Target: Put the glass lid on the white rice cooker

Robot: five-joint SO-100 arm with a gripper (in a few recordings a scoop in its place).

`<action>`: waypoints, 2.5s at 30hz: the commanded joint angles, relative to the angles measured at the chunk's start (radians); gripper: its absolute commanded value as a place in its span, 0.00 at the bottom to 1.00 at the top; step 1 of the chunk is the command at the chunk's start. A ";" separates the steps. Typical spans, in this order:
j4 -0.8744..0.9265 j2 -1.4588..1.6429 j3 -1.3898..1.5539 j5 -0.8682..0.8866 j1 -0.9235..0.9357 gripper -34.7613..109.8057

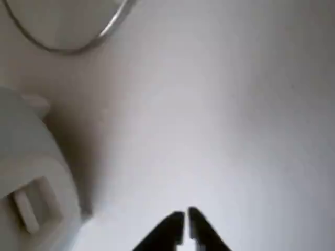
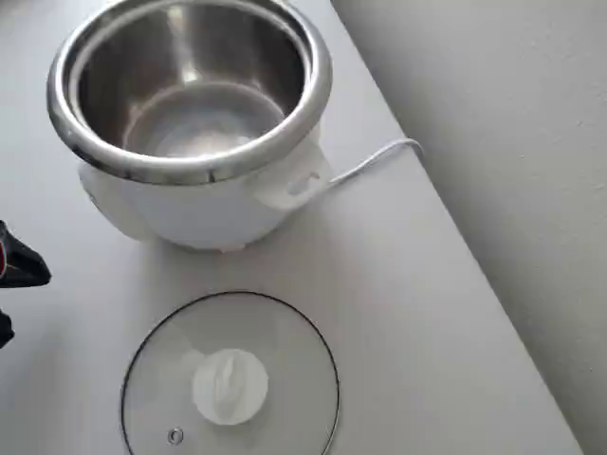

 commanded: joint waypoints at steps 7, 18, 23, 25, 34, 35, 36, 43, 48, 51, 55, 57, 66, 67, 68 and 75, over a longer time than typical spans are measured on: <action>0.005 0.011 0.000 0.003 -0.009 0.24; 0.005 0.011 0.000 0.003 -0.009 0.24; 0.005 0.011 0.000 0.003 -0.009 0.24; 0.005 0.011 0.000 -0.009 -0.021 0.24; 0.003 0.011 0.000 -0.028 -0.040 0.25; 0.003 0.011 0.000 -0.028 -0.040 0.25; 0.002 0.011 0.002 -0.028 -0.040 0.25; -0.089 0.011 0.023 -0.028 0.002 0.24; -0.199 0.011 0.052 -0.028 0.091 0.25; -0.250 0.009 0.057 -0.077 0.187 0.31; -0.367 0.008 0.092 -0.074 0.278 0.37; -0.423 0.008 0.098 -0.077 0.285 0.37; -0.963 -0.341 0.109 -0.052 0.365 0.38; -1.066 -0.434 0.103 -0.055 0.373 0.38; -1.167 -0.525 0.097 -0.057 0.376 0.38; -1.560 -1.054 -0.074 -0.051 0.408 0.38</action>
